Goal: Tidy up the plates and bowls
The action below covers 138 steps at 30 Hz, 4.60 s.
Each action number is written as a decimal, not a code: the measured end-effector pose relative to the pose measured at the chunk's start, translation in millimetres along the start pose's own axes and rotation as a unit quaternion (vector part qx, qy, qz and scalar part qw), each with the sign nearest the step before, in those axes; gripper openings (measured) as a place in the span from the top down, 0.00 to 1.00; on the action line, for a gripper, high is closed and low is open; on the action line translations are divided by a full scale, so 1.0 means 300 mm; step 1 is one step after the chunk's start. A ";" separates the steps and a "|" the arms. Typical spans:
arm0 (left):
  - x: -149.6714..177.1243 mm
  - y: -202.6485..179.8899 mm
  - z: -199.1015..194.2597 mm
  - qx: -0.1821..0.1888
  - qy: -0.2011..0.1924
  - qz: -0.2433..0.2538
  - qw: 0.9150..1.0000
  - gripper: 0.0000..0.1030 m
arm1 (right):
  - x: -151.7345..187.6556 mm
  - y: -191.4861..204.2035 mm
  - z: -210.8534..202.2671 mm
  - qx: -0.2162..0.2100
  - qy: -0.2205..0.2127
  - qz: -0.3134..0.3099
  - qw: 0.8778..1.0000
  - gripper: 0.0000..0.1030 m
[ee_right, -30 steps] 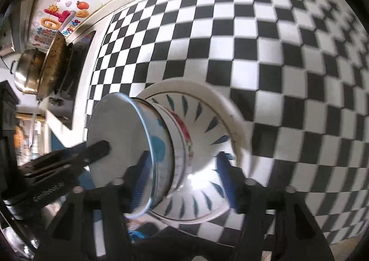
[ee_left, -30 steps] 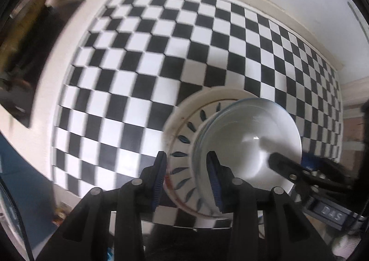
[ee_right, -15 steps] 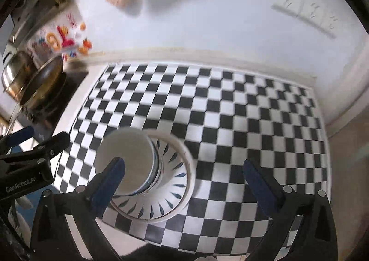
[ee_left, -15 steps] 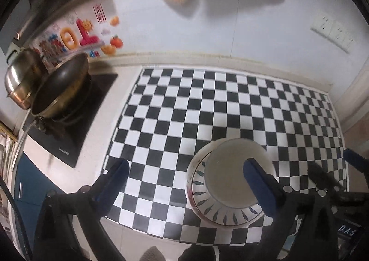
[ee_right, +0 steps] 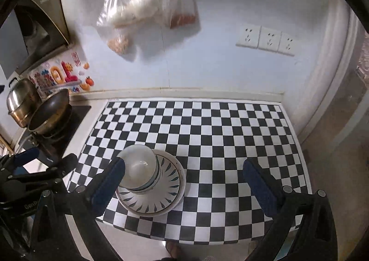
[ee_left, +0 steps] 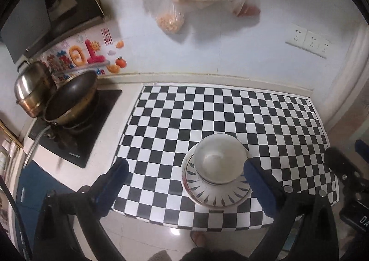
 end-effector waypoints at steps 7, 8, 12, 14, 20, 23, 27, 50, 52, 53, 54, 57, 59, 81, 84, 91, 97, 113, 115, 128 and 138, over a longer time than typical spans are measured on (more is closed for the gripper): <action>0.048 0.021 -0.189 -0.008 -0.040 -0.006 0.999 0.01 | 0.058 0.002 -0.188 0.003 -0.028 0.001 1.000 0.00; 0.061 0.024 -0.219 -0.010 -0.044 -0.007 0.999 0.01 | 0.069 0.004 -0.218 0.005 -0.030 0.001 1.000 0.00; 0.122 0.040 -0.337 -0.014 -0.057 -0.008 0.998 0.01 | 0.125 0.022 -0.338 0.004 -0.045 -0.003 0.999 0.00; 0.159 0.054 -0.400 -0.017 -0.062 -0.012 0.998 0.01 | 0.155 0.030 -0.401 0.003 -0.052 -0.002 0.999 0.00; 0.270 0.117 -0.584 -0.031 -0.072 -0.018 0.997 0.01 | 0.262 0.082 -0.618 -0.005 -0.062 -0.006 0.998 0.00; 0.320 0.151 -0.675 -0.034 -0.079 -0.020 0.996 0.01 | 0.314 0.114 -0.724 -0.001 -0.064 -0.013 0.998 0.00; 0.377 0.199 -0.784 -0.039 -0.095 -0.020 0.995 0.01 | 0.378 0.155 -0.858 0.010 -0.076 -0.019 0.997 0.00; 0.562 0.384 -0.994 -0.001 -0.130 0.000 0.992 0.01 | 0.601 0.350 -1.233 0.063 -0.111 0.017 0.992 0.00; 0.563 0.393 -0.998 0.000 -0.132 0.001 0.991 0.01 | 0.608 0.358 -1.234 0.064 -0.111 0.019 0.992 0.00; 0.567 0.397 -1.002 0.002 -0.133 0.001 0.991 0.01 | 0.611 0.363 -1.233 0.064 -0.109 0.020 0.992 0.00; 0.569 0.401 -1.003 0.002 -0.133 0.001 0.991 0.01 | 0.610 0.364 -1.231 0.063 -0.108 0.019 0.992 0.00; 0.577 0.400 -1.007 0.000 -0.133 -0.001 0.991 0.01 | 0.610 0.375 -1.224 0.064 -0.106 0.015 0.992 0.00; 0.582 0.402 -1.009 0.002 -0.131 -0.002 0.991 0.01 | 0.615 0.384 -1.223 0.063 -0.105 0.013 0.992 0.00; 0.580 0.402 -0.996 0.006 -0.131 -0.001 0.991 0.01 | 0.612 0.389 -1.194 0.074 -0.098 0.006 0.992 0.00; 0.577 0.405 -0.994 0.007 -0.131 -0.001 0.991 0.01 | 0.612 0.383 -1.189 0.075 -0.097 0.007 0.992 0.00; 0.570 0.408 -0.991 0.007 -0.131 -0.001 0.991 0.01 | 0.612 0.380 -1.190 0.077 -0.098 0.008 0.992 0.00; 0.568 0.409 -0.988 0.008 -0.131 0.000 0.991 0.01 | 0.610 0.378 -1.188 0.079 -0.100 0.011 0.992 0.00; 0.561 0.394 -0.988 0.004 -0.134 -0.002 0.991 0.01 | 0.617 0.375 -1.192 0.079 -0.100 0.009 0.992 0.00; 0.563 0.390 -0.988 0.006 -0.133 -0.003 0.991 0.01 | 0.616 0.375 -1.191 0.079 -0.100 0.008 0.992 0.00; 0.585 0.365 -1.001 0.000 -0.134 -0.006 0.991 0.01 | 0.622 0.366 -1.198 0.080 -0.100 0.015 0.992 0.00; 0.589 0.362 -1.005 0.000 -0.135 -0.007 0.991 0.01 | 0.630 0.369 -1.205 0.082 -0.100 0.011 0.992 0.00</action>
Point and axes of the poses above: each gripper's, at about its wrist camera, not at the fingertips, and z roughly the way its jaws point, y to its left, x to its underside, the point moved 8 cm from there along z, roughly the way its jaws point, and after that the axes turned 8 degrees about -x, right-handed, at the moved point
